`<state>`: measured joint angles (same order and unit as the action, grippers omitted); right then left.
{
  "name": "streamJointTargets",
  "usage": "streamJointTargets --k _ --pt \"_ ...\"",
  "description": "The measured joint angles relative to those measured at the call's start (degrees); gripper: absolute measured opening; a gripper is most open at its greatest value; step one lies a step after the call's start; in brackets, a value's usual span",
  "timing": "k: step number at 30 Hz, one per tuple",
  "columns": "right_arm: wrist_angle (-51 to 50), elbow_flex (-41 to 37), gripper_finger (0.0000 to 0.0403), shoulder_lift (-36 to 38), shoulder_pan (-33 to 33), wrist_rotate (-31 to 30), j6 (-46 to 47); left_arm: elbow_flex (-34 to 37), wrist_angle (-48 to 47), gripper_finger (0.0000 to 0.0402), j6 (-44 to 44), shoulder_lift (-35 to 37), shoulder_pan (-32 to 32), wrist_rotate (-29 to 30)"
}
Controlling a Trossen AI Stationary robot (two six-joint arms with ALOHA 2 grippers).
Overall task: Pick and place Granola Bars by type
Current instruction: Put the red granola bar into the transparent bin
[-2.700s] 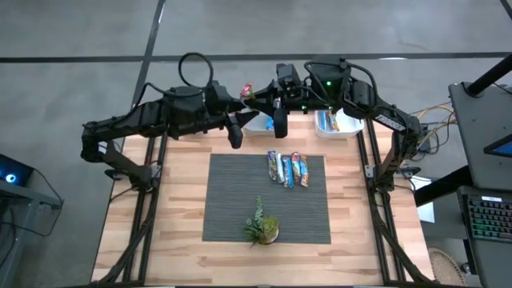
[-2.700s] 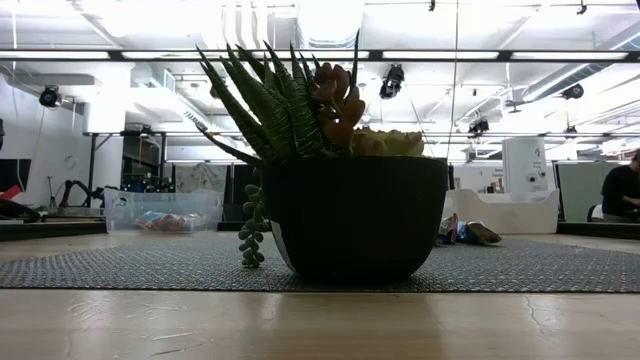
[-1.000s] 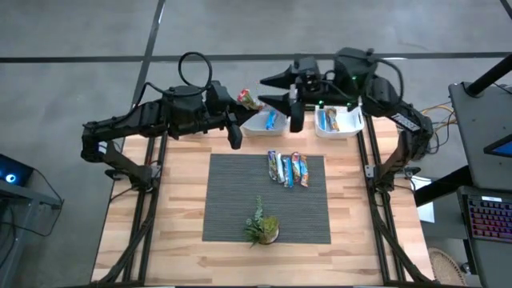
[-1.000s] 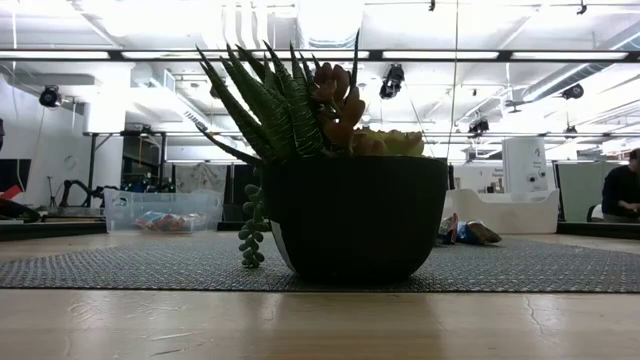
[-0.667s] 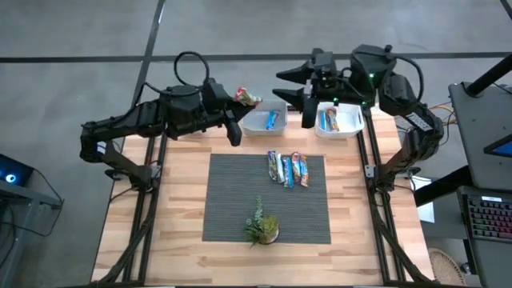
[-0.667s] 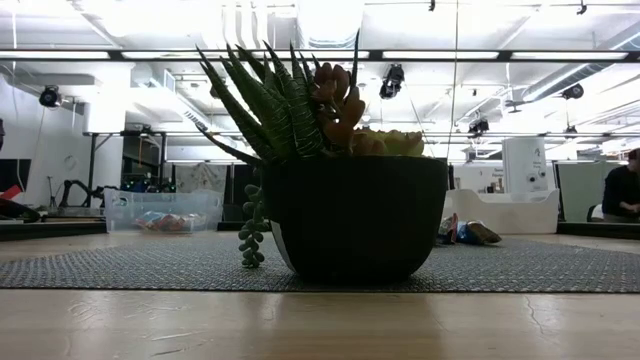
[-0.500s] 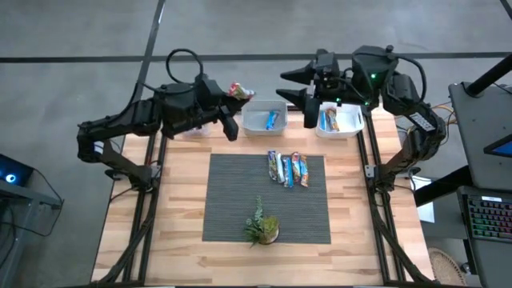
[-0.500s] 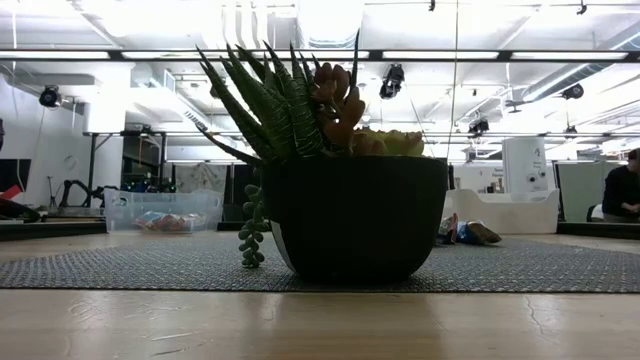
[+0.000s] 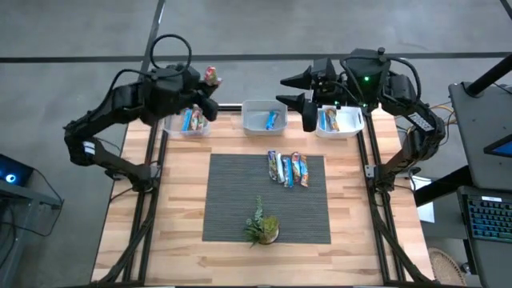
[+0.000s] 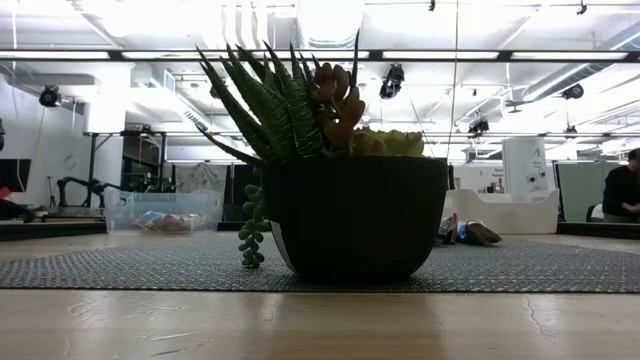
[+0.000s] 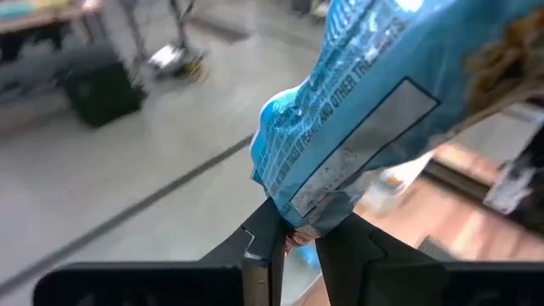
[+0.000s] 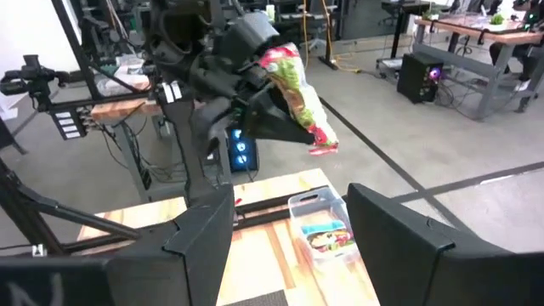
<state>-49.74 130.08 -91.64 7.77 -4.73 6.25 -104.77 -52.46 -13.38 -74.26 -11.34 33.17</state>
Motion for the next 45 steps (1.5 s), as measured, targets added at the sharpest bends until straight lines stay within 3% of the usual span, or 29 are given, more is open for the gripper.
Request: streamJointTargets --k 13,23,33,45 --pt "0.04 -0.02 0.0219 -0.33 -0.02 0.04 0.23 0.02 -18.27 0.0044 -16.44 0.73 -14.53 -1.44" --pt "-1.12 -0.53 0.0219 -0.31 0.00 0.07 0.31 0.02 -19.37 0.0044 -18.50 0.08 -29.32 -17.26" --pt "-1.16 -2.17 0.0219 -0.31 -0.02 0.11 0.15 0.07 -25.94 0.0044 -21.34 -1.88 -34.99 -17.70" --pt "-1.80 -3.67 0.0219 -0.31 0.00 0.11 -0.28 0.11 -35.65 0.0044 -21.82 -9.39 -39.27 -17.75"
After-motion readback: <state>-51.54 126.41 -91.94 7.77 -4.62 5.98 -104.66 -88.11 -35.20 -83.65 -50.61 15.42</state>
